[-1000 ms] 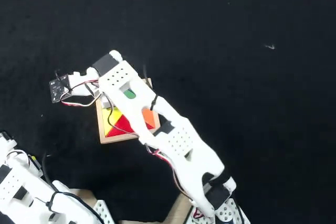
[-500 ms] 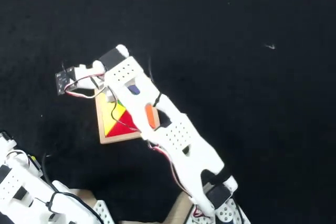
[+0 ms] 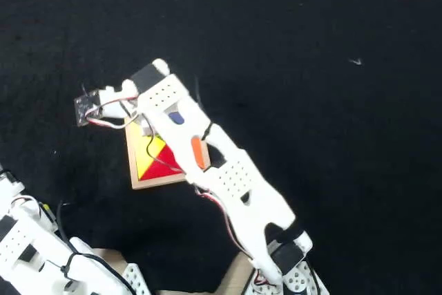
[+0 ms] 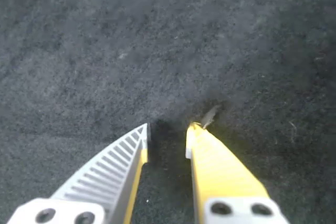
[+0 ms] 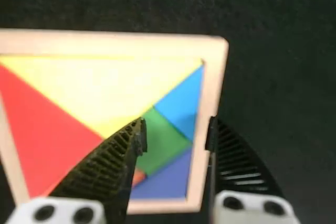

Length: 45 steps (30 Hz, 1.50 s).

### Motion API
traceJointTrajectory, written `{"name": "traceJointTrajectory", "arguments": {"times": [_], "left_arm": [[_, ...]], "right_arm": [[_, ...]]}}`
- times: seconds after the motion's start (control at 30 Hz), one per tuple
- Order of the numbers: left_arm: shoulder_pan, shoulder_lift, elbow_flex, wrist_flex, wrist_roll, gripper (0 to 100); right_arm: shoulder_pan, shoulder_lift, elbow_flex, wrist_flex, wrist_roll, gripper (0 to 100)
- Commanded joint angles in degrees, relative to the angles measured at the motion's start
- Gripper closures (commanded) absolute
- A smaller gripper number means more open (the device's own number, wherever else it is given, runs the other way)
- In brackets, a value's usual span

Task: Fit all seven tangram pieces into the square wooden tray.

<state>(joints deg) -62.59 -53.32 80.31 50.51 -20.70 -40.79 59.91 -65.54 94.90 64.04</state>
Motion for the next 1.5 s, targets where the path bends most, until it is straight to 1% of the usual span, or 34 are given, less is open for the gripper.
{"name": "traceJointTrajectory", "arguments": {"times": [0.0, 0.03, 0.1, 0.17, 0.2, 0.27, 0.33, 0.43, 0.53, 0.67, 0.73, 0.8, 0.93, 1.0, 1.1, 1.27, 1.37, 1.47], "left_arm": [[1.80, -0.26, 0.04, -0.97, 0.53, 87], [1.80, -0.26, 0.04, -0.97, 0.53, 87], [1.80, -0.26, 0.04, -0.70, 0.53, 87], [1.89, -0.26, -0.48, -0.53, 0.70, 87], [2.68, -0.26, -1.19, -0.44, 1.85, 87], [5.58, -0.26, -4.09, 1.58, 6.33, 87], [9.71, -0.26, -9.10, 5.45, 11.43, 87], [17.80, -0.26, -19.12, 11.60, 17.76, 87], [27.30, -0.26, -29.23, 16.53, 20.75, 87], [37.41, -0.26, -40.31, 17.23, 21.63, 87], [40.92, -0.35, -45.14, 17.58, 21.27, 87], [42.68, -1.23, -50.77, 19.34, 21.19, 87], [45.58, -8.35, -61.41, 26.20, 21.10, 87], [47.69, -13.45, -64.31, 27.08, 21.01, 87], [49.89, -21.27, -64.48, 26.90, 20.40, 87], [53.05, -31.21, -60.44, 26.90, 13.54, 86], [52.97, -36.40, -57.01, 26.90, 11.25, 86], [52.97, -42.73, -52.09, 26.90, 9.67, 86]], "right_arm": [[2.37, -12.09, -3.21, 3.43, -5.27, 96.9], [2.73, -14.02, -3.21, 4.22, -7.03, 99.3], [3.69, -18.07, -3.03, 5.98, -10.46, 96.6], [5.19, -22.46, -2.77, 6.24, -14.42, 99.0], [6.33, -25.10, -2.68, 6.24, -17.14, 98.7], [9.23, -30.64, -2.59, 6.24, -22.86, 98.8], [12.92, -36.62, -2.59, 6.24, -27.60, 98.8], [20.48, -44.79, -2.24, 6.33, -32.70, 98.7], [28.13, -52.53, 2.33, 6.33, -37.01, 98.7], [34.37, -64.22, 15.78, 6.33, -40.18, 98.7], [35.25, -70.90, 22.46, 6.33, -40.35, 98.7], [35.25, -78.37, 28.00, 6.24, -40.35, 98.7], [33.58, -93.32, 36.09, 5.54, -40.35, 98.7], [33.05, -99.65, 40.04, 5.45, -40.35, 98.7], [33.14, -108.26, 46.46, 5.45, -41.05, 98.7], [33.41, -120.22, 58.51, 5.45, -48.44, 98.7], [33.41, -127.69, 65.63, 4.75, -50.37, 98.7], [33.49, -136.40, 73.89, 1.93, -50.37, 98.7]]}}
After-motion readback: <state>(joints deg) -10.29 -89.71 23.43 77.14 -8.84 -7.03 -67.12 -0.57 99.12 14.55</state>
